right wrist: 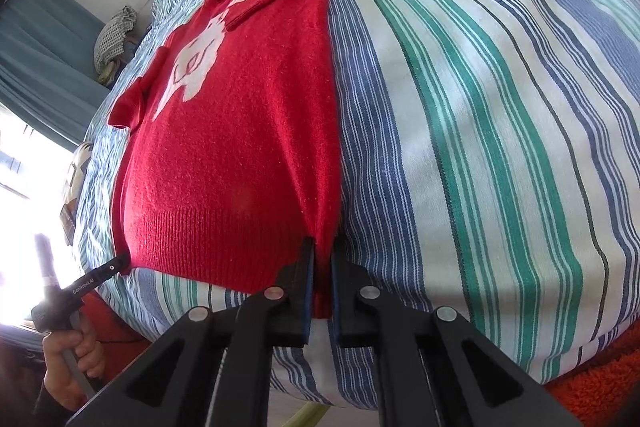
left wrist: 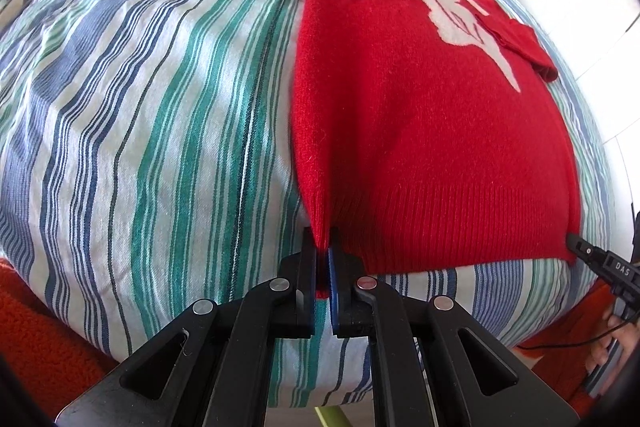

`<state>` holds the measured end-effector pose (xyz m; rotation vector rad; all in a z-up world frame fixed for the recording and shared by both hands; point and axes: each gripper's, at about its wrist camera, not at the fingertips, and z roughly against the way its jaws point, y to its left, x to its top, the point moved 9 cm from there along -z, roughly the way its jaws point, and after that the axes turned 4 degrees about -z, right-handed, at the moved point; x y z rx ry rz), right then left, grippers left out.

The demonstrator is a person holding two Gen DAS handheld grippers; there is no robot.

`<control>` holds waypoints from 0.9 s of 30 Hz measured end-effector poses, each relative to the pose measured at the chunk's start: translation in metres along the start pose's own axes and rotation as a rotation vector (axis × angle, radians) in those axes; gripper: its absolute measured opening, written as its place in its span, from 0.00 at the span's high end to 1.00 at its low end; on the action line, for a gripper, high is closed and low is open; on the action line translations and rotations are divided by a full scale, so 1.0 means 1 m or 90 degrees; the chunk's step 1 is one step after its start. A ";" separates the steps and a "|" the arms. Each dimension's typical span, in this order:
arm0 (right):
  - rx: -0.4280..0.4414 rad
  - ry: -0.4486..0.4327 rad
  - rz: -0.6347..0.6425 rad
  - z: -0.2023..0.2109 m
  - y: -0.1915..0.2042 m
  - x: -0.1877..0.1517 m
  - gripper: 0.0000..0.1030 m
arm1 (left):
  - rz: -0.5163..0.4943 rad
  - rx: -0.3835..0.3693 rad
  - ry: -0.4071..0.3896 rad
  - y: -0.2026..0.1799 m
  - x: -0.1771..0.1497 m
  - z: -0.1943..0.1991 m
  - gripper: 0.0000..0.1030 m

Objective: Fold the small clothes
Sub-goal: 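Grasp the sweater hem with both grippers and pull it straight, then open both grippers and move the right gripper to a sleeve cuff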

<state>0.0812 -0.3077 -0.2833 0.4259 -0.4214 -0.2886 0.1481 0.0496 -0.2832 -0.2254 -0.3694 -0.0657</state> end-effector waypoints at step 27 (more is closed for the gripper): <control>0.013 0.044 -0.067 0.019 -0.008 -0.010 0.76 | -0.021 0.022 0.043 -0.006 -0.015 0.016 0.46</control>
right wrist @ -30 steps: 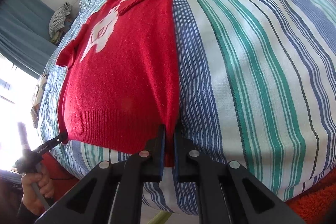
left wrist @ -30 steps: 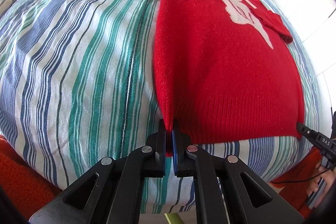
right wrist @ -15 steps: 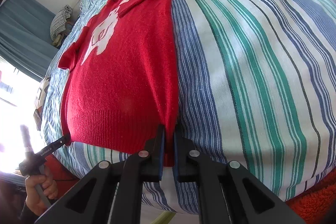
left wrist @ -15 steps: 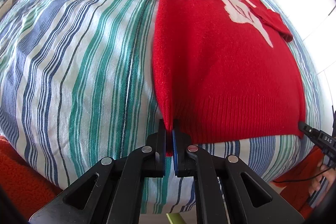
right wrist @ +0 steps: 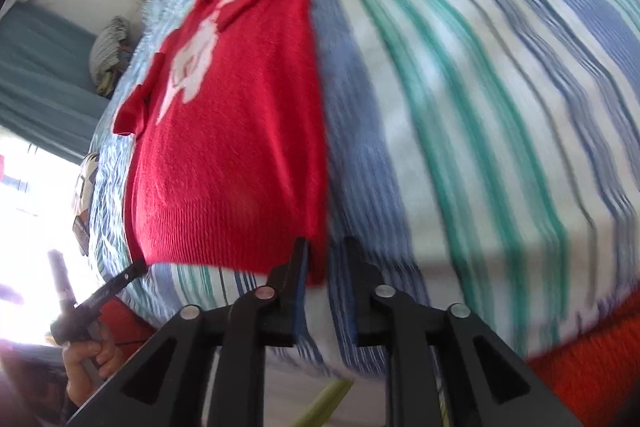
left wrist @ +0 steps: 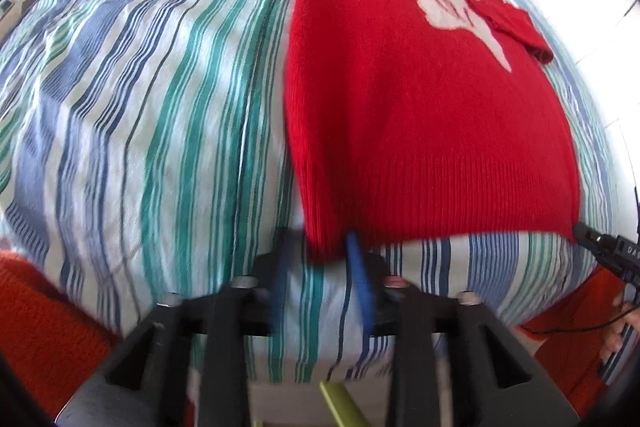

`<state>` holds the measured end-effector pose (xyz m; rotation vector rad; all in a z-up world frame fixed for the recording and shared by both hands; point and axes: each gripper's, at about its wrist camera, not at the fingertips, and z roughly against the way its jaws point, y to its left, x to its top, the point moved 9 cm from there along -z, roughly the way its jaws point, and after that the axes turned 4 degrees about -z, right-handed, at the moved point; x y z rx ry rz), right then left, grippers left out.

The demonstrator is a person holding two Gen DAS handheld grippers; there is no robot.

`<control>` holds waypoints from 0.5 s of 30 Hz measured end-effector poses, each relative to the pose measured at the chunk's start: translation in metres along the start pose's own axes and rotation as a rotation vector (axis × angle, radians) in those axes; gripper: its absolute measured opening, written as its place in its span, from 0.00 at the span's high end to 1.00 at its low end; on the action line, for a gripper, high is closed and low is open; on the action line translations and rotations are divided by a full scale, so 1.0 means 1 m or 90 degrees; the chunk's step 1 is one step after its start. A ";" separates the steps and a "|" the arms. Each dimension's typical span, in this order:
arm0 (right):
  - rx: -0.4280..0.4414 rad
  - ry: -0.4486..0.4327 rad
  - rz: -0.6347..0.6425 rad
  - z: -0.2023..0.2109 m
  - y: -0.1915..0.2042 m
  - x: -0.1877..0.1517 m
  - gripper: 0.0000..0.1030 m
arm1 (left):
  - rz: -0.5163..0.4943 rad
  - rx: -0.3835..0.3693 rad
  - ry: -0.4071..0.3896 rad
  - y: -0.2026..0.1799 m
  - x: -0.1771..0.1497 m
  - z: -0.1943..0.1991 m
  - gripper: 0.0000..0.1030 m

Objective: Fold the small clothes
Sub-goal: 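Open both grippers and move the right gripper to a sleeve cuff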

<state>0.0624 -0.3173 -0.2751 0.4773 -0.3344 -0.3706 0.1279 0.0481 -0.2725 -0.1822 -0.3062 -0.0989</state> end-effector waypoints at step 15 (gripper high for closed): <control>-0.168 -0.144 0.521 0.026 0.173 0.149 0.47 | 0.124 0.122 -0.191 0.078 0.013 0.076 0.25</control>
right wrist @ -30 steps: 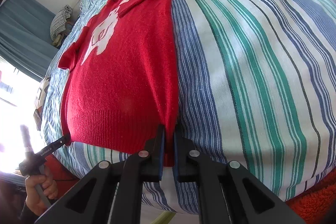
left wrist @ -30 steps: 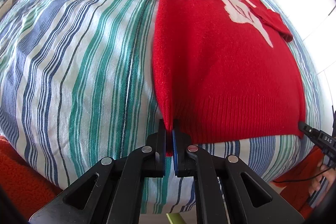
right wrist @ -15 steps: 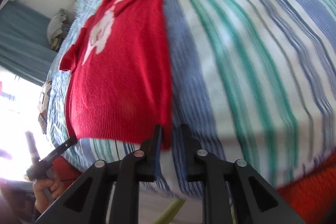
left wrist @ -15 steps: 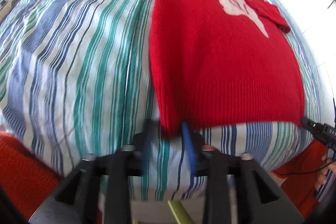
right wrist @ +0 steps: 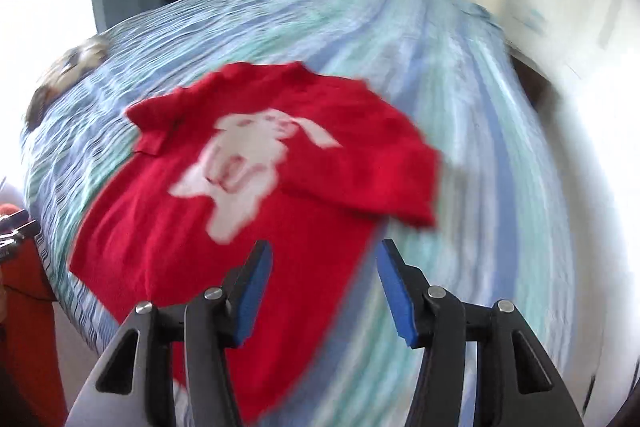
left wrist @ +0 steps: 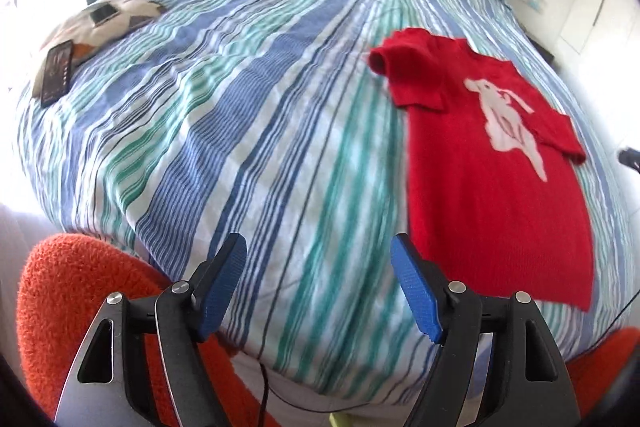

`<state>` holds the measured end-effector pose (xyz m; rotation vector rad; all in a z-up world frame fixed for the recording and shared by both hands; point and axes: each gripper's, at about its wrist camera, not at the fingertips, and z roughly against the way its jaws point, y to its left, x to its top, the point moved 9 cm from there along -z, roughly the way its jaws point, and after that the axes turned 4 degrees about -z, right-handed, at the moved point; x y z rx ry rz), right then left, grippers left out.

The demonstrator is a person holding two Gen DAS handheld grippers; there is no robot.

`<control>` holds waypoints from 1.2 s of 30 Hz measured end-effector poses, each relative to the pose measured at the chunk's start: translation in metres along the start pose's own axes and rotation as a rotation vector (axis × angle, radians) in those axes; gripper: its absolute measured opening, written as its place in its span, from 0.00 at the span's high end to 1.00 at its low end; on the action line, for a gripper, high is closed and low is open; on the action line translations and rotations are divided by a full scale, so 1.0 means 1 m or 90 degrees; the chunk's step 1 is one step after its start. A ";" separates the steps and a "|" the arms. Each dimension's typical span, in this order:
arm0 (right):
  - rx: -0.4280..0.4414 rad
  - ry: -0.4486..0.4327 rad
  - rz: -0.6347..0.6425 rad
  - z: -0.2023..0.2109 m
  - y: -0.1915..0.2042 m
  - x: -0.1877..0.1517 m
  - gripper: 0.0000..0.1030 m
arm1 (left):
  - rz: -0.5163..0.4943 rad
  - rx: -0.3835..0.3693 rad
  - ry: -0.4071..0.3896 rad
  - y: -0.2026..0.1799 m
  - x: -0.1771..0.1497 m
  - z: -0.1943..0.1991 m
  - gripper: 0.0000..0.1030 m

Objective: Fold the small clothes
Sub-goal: 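Open both grippers and move the right gripper to a sleeve cuff, then grasp the sleeve cuff with the right gripper and pull it outward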

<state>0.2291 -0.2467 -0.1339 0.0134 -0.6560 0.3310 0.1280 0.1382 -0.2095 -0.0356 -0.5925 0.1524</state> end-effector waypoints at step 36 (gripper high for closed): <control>-0.279 0.022 -0.589 -0.022 -0.334 -0.224 0.95 | 0.024 0.026 0.082 0.009 -0.027 -0.029 0.25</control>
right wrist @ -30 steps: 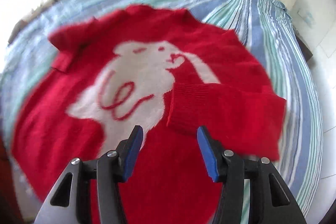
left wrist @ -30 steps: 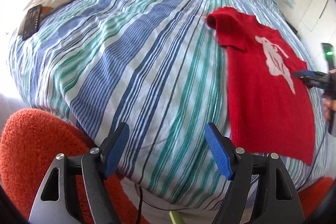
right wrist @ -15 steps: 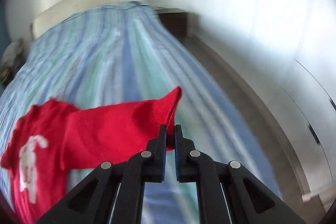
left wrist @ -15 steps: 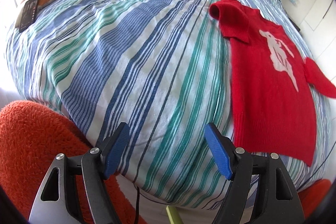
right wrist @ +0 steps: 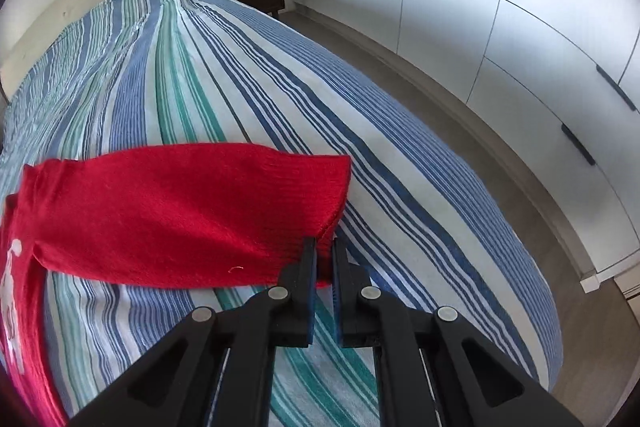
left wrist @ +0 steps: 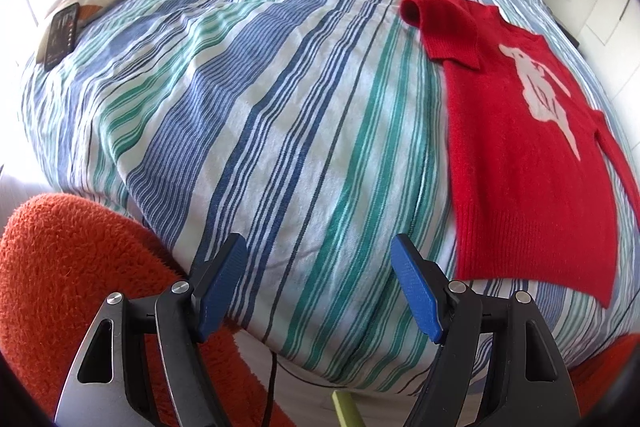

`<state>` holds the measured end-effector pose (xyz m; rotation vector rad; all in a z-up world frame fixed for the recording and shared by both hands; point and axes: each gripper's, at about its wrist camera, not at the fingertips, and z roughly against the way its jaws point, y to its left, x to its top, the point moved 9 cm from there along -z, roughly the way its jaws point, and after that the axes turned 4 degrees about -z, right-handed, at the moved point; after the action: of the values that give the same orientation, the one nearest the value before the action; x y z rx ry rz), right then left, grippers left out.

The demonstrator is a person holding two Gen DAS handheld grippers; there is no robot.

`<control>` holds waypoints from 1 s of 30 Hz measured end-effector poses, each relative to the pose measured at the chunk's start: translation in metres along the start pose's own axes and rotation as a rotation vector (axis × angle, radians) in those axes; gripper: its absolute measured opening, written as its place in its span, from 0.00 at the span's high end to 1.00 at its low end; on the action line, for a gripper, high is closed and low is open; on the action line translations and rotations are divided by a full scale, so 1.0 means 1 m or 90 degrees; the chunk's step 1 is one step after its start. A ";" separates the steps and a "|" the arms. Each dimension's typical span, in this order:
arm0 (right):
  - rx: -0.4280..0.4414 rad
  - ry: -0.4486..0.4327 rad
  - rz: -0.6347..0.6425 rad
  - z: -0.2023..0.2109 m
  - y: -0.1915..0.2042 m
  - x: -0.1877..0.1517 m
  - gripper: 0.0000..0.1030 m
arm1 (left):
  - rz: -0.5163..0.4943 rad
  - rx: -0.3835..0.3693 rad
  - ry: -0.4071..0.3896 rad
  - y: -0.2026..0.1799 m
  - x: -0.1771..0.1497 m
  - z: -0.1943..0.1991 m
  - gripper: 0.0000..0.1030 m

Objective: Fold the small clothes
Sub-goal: 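Grasp the sleeve cuff with the right gripper and pull it outward, then release the sleeve and move the left gripper to the other sleeve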

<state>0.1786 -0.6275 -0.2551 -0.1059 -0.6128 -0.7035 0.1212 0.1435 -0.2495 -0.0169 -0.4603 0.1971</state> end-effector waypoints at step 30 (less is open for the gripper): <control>0.109 -0.170 0.069 0.187 0.028 -0.097 0.27 | -0.009 -0.006 -0.002 -0.001 -0.002 -0.001 0.20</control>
<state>0.0466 -0.4964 -0.1528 -0.0734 -0.9141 -0.5335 0.1202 0.1422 -0.2508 -0.0226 -0.4646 0.1810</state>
